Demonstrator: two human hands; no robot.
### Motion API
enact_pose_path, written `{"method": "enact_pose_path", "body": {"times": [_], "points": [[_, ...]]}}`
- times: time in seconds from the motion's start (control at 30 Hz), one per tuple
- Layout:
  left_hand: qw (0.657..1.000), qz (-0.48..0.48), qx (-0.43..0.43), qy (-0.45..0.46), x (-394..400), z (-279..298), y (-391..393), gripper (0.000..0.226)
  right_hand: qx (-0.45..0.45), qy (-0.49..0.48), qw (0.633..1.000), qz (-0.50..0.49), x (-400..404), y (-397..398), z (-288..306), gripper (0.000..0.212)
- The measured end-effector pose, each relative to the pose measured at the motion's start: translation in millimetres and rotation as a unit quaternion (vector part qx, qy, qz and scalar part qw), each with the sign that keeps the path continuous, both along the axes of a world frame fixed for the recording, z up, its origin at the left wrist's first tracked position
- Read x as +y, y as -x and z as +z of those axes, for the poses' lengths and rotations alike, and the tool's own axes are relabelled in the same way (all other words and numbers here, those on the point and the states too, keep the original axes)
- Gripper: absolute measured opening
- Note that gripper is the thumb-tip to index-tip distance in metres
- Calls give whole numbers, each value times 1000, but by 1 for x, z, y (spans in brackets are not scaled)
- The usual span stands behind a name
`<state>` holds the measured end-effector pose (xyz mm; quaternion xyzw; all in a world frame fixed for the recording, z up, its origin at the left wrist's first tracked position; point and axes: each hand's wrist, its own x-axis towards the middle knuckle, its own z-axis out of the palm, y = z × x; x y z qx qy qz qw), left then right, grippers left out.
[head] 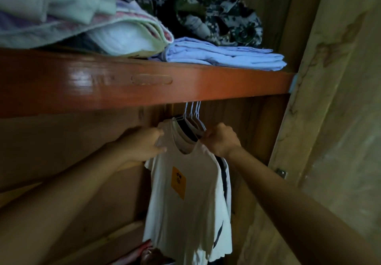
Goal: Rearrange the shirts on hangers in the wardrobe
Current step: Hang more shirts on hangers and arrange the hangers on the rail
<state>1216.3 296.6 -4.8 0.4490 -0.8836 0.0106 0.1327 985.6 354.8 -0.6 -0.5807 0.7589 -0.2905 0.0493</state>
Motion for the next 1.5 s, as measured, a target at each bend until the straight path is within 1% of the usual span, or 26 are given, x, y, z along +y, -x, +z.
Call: {"method": "enact_pose_path", "body": {"times": [0.03, 0.07, 0.1, 0.17, 0.23, 0.33, 0.4, 0.47, 0.6, 0.67, 0.73, 0.8, 0.83, 0.97, 1.1, 1.2, 1.27, 1.33, 1.4, 1.5], "points": [[995, -16, 0, -97, 4, -3, 4, 44, -3, 2, 1000, 1, 8, 2, 1, 25], [985, -39, 0, -167, 6, -6, 10, 41, -5, 7, 1000, 4, 17, 4, 1, 24], [978, -59, -5, -201, 9, -10, 15, 38, -5, 13, 1000, 10, 26, 7, 2, 22], [972, -83, -8, -221, 15, -16, 29, 41, 2, 6, 1000, 19, 46, 13, 1, 18], [972, -96, 0, -213, 21, -20, 44, 46, 13, -25, 999, 27, 67, 20, -1, 16], [971, -120, -4, -205, 32, -23, 69, 49, 35, -70, 997, 25, 100, 29, -6, 28], [969, -142, 0, -203, 48, -22, 86, 45, 40, -90, 995, 17, 123, 35, -8, 36], [965, -176, -3, -194, 65, -20, 103, 41, 45, -109, 993, 9, 146, 43, -9, 38], [947, -227, -28, -226, 104, -18, 138, 65, 65, -132, 989, -5, 191, 62, -6, 37], [939, -244, -41, -239, 125, -19, 158, 70, 71, -140, 988, -14, 217, 72, -6, 34], [934, -257, -43, -246, 143, -18, 168, 68, 69, -147, 986, -23, 236, 80, -8, 33], [923, -282, -52, -256, 176, -21, 195, 64, 55, -160, 984, -47, 277, 97, -9, 37], [922, -283, -49, -258, 181, -24, 195, 63, 57, -166, 983, -50, 281, 97, -10, 38], [916, -311, -68, -244, 234, -29, 231, 68, 70, -165, 981, -79, 345, 118, -14, 38], [899, -358, -70, -241, 284, -31, 266, 72, 68, -169, 977, -111, 410, 136, -20, 34], [887, -388, -85, -236, 319, -35, 291, 68, 71, -165, 974, -136, 456, 150, -23, 28], [875, -418, -90, -227, 344, -37, 307, 61, 59, -165, 972, -154, 485, 157, -25, 30], [863, -447, -93, -216, 370, -38, 323, 56, 49, -171, 967, -181, 512, 164, -27, 37], [851, -473, -101, -206, 394, -41, 340, 55, 41, -182, 957, -220, 538, 169, -30, 42], [825, -517, -128, -191, 425, -47, 368, 58, 27, -199, 940, -277, 574, 174, -37, 42]]}}
